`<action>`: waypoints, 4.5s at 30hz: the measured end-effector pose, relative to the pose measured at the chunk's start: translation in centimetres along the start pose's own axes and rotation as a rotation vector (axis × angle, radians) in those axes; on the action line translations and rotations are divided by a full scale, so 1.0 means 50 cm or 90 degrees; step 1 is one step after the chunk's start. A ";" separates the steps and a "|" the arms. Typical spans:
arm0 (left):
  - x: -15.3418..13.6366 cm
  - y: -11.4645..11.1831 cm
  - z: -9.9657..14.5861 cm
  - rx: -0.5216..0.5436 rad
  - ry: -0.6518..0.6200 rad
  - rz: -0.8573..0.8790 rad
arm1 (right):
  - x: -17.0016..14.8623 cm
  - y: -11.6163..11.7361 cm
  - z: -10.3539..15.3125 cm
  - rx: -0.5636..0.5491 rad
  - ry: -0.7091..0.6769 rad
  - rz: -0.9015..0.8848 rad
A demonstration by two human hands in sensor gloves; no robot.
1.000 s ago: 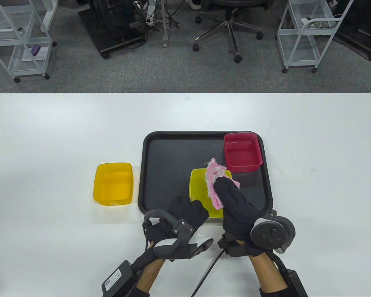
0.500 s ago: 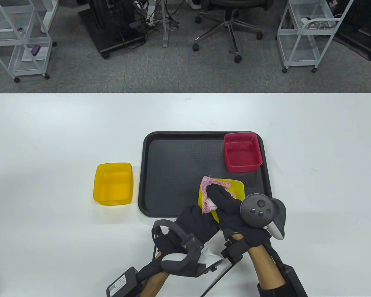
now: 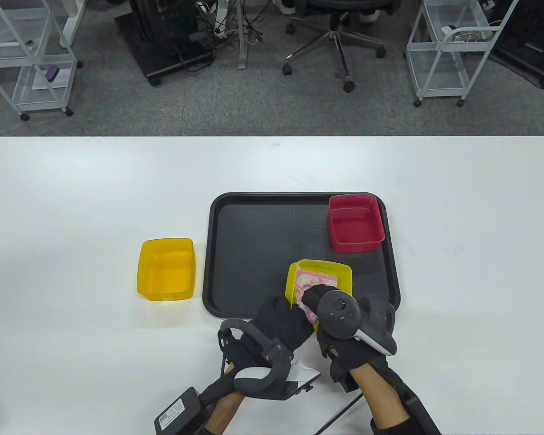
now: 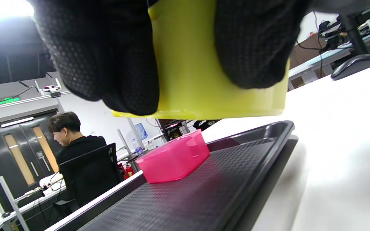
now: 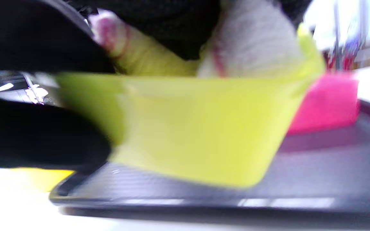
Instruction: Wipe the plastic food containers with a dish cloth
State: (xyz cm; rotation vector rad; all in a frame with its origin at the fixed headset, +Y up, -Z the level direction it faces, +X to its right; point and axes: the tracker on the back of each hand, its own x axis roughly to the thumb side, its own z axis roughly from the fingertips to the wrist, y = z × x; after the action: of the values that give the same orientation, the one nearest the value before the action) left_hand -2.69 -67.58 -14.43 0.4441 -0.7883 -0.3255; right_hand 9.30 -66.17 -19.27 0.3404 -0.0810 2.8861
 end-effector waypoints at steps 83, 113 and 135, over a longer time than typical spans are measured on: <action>-0.141 -0.032 0.035 -0.091 0.190 0.201 | -0.036 -0.041 0.077 -0.387 -0.024 0.004; -0.140 0.010 0.044 0.063 0.270 0.321 | -0.097 0.028 0.051 -0.266 0.005 -0.593; -0.171 0.022 0.053 0.116 0.151 0.647 | -0.225 0.092 0.005 -0.138 0.003 -0.978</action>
State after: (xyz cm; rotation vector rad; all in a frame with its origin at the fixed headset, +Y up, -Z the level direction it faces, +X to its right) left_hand -10.20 -63.55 -17.41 0.1993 -0.7200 0.7368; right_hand 18.93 -73.17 -21.81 0.1920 -0.0769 1.3415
